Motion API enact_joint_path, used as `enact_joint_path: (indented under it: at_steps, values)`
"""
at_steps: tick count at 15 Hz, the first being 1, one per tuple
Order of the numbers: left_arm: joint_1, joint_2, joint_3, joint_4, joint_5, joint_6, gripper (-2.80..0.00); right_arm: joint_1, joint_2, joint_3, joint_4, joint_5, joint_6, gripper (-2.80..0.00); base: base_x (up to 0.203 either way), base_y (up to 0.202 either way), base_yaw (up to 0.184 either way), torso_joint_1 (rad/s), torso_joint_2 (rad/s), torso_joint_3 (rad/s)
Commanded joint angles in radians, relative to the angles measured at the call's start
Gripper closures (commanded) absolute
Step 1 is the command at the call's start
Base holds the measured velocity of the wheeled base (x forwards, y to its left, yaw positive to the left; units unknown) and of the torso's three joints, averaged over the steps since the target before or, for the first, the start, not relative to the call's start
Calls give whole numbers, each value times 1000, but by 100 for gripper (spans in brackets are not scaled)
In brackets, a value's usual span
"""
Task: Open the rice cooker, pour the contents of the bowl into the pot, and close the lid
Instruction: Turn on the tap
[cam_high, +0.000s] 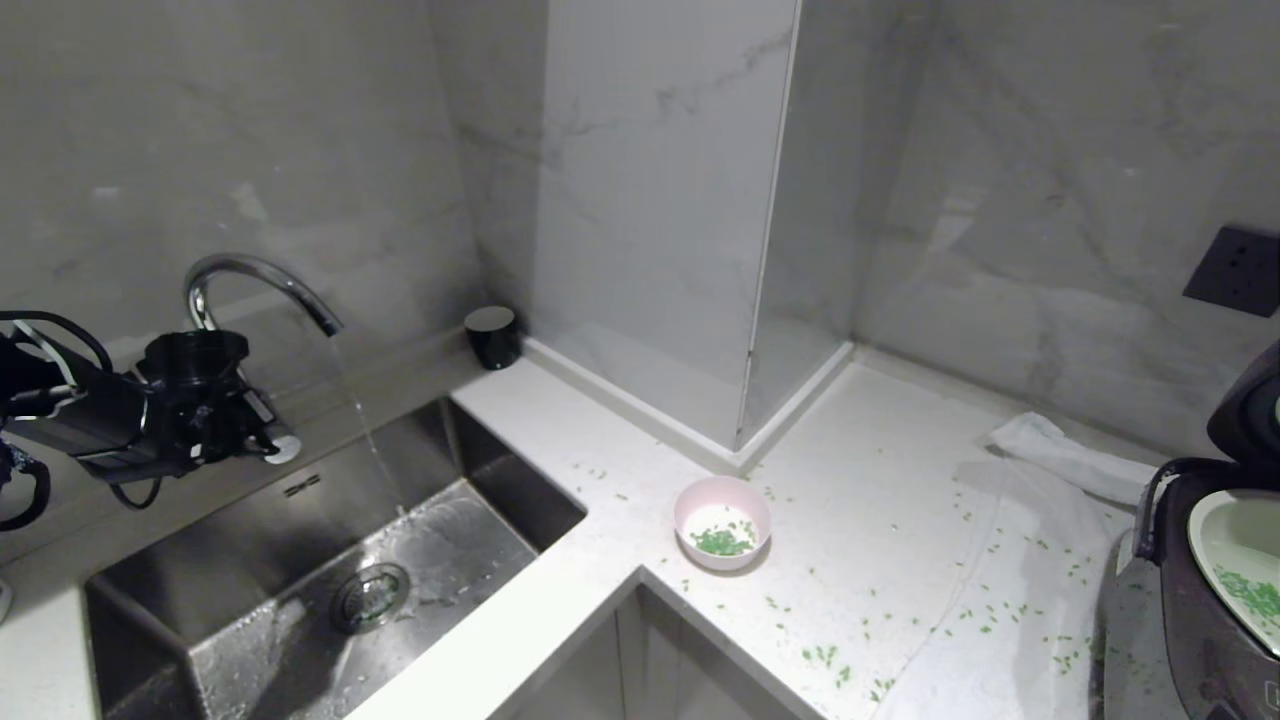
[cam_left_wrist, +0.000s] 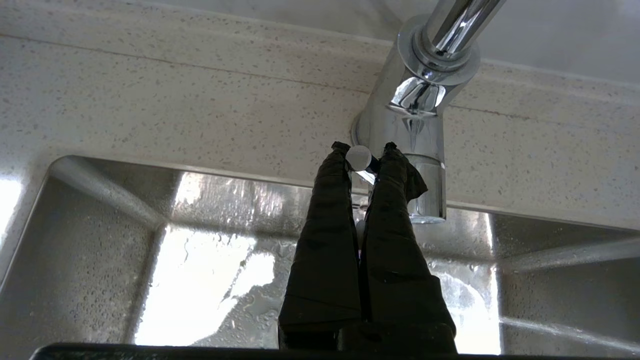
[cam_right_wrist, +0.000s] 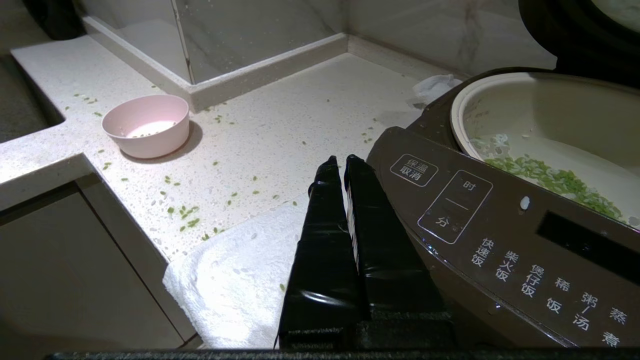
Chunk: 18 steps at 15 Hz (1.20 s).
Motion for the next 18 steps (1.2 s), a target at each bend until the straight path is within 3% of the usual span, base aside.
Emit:
enact_joint_path:
  at_steps: [1,18]
  values:
    - [-1,-5,2,-3,2,-3,0,0,1,0,0,0,-1,0,0,0,0,0,0,0]
    - [-6,-5,10,-3,1,-6,0,0,1,0,0,0,-1,0,0,0,0,0,0,0]
